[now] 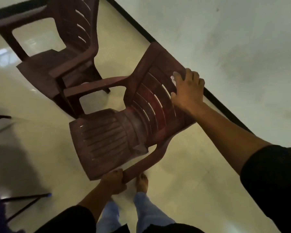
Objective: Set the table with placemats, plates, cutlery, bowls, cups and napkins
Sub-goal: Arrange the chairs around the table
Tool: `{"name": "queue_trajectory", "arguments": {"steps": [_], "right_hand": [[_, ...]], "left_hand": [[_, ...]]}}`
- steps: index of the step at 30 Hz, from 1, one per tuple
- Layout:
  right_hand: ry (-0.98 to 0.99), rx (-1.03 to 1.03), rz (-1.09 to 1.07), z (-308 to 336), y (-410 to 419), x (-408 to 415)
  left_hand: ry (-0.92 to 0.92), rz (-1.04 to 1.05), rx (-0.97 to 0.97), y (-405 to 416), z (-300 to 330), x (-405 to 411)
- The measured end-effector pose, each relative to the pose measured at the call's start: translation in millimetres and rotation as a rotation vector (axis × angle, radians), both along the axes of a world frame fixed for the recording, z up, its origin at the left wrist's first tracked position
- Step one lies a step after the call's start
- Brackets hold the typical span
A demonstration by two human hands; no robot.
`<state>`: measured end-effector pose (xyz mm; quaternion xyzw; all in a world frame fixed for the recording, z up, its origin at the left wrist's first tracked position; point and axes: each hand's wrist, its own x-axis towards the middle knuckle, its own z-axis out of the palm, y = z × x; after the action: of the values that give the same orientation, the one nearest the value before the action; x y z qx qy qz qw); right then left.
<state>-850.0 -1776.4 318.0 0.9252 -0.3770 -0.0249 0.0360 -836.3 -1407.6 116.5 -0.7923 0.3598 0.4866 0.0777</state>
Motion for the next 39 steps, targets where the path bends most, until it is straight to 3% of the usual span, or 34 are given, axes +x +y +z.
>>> {"name": "queue_trajectory", "arguments": {"steps": [8,18,27,39], "right_hand": [[0.039,0.053,0.037,-22,-56,5],[-0.179,0.076,-0.007,-39,-68,9],[-0.388,0.069,0.051,-7,-30,47],[-0.507,0.135,0.118,-3,75,79]], "left_hand": [[-0.019,0.109,-0.019,-36,-36,-1],[-0.101,0.117,-0.072,-43,-46,-12],[-0.084,0.131,-0.072,-22,-26,0],[-0.206,0.213,-0.049,98,9,29]]}}
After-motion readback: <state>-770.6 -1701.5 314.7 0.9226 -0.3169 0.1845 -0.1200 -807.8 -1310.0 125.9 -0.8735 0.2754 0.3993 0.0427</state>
